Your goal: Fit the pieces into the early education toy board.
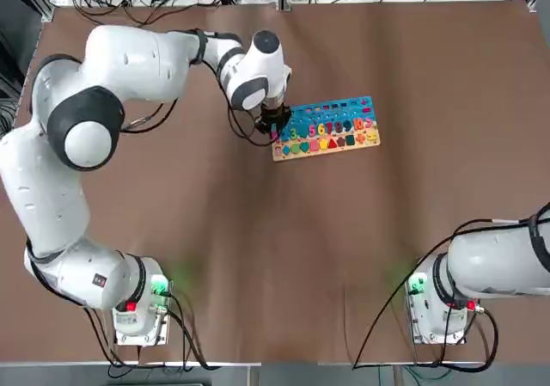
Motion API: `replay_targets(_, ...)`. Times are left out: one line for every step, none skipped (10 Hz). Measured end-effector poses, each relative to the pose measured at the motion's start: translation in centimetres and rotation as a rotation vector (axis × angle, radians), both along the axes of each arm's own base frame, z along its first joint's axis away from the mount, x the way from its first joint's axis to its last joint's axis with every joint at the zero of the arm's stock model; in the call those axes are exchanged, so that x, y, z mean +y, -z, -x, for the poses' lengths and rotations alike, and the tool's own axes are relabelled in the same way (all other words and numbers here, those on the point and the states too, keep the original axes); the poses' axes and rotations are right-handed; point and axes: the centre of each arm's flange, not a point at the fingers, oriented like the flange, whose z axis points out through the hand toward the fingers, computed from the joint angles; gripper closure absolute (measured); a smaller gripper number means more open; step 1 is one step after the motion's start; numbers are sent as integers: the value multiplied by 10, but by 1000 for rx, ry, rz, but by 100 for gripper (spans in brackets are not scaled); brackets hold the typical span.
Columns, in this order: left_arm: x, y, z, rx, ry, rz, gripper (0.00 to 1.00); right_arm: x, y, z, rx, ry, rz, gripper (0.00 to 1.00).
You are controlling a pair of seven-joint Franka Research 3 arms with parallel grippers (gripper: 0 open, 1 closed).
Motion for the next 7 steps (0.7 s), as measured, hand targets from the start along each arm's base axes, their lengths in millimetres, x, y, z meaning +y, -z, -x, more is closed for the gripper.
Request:
replay_targets(-2,5,3,7,5,1,74,0,-10,1,-16,1,2,1)
replay_targets(-4,9,5,13,8,2,74,0,-18,3,-16,1,2,1)
replay_targets(-5,13,7,17,10,3,74,0,-21,7,0,2,0,1)
replay_targets(-6,18,8,19,15,-2,74,0,-22,9,15,2,-2,1)
replay_targets(-5,22,8,10,20,-13,74,-2,-21,11,31,6,-4,1)
replay_targets(-5,26,8,2,17,-21,74,-6,-19,13,46,15,-7,1)
replay_targets(-6,29,8,1,16,-22,74,-12,-19,15,51,25,-8,1)
